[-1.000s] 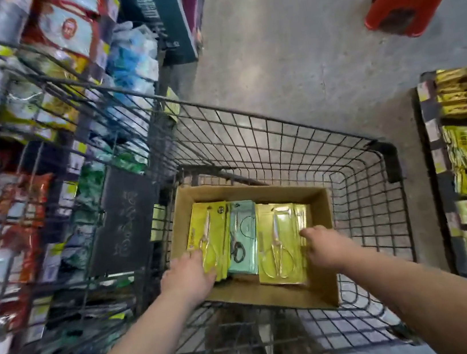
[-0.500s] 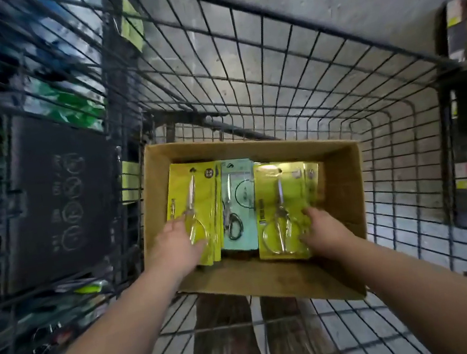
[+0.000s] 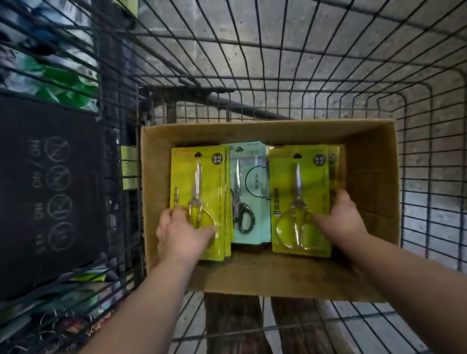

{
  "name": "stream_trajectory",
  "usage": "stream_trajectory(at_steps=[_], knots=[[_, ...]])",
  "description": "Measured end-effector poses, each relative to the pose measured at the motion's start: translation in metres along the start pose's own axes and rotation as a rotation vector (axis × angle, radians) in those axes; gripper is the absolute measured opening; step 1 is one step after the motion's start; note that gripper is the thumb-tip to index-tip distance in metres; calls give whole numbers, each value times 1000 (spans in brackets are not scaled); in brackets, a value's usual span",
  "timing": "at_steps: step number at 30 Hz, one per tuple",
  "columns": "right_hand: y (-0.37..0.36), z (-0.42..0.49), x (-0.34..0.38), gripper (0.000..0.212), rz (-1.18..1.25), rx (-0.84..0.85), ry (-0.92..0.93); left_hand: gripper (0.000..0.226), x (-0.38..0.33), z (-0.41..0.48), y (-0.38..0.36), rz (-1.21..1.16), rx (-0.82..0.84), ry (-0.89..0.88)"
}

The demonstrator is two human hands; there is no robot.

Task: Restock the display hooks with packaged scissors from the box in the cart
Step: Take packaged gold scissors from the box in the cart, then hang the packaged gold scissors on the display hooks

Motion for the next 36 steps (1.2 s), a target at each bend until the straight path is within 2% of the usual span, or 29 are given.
stream_trajectory(at_steps=[7, 10, 12, 14, 16, 17, 22, 26, 30, 36], knots=[[-1, 1, -3, 47, 139, 42, 23, 56, -4, 0, -4, -146, -44, -38], [-1, 0, -3, 43, 201, 47, 45, 66, -5, -2, -3, -269, -102, -38], [-1, -1, -5, 42, 224, 42, 53, 69, -5, -4, 0, -458, -125, -43], [1, -1, -7, 39, 206, 30, 75, 52, -5, -4, 1, -705, -89, -5], [3, -3, -8, 38, 199, 16, 99, 18, -2, -3, 1, -866, -16, 42], [5, -4, -9, 37, 202, 14, 110, 10, -1, -4, 2, -918, 15, 58], [14, -17, -7, 34, 203, 4, 159, 20, -1, -18, 2, -1009, 77, 32], [23, -41, 3, 34, 224, 17, 198, 16, 3, -40, 11, -996, 42, -25], [36, -70, 20, 26, 198, 11, 262, 21, -1, -75, 30, -1048, 23, -100], [59, -119, 57, 26, 185, 17, 424, 16, -9, -133, 65, -1102, -58, -203]])
Point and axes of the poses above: each hand's wrist, its own z-axis towards the middle knuckle, its own y-axis out of the back of the hand, x = y × z, the point moved 1 cm from there along z, towards the middle knuckle, and after that the axes turned 13 degrees about x, right-handed, at the moved point
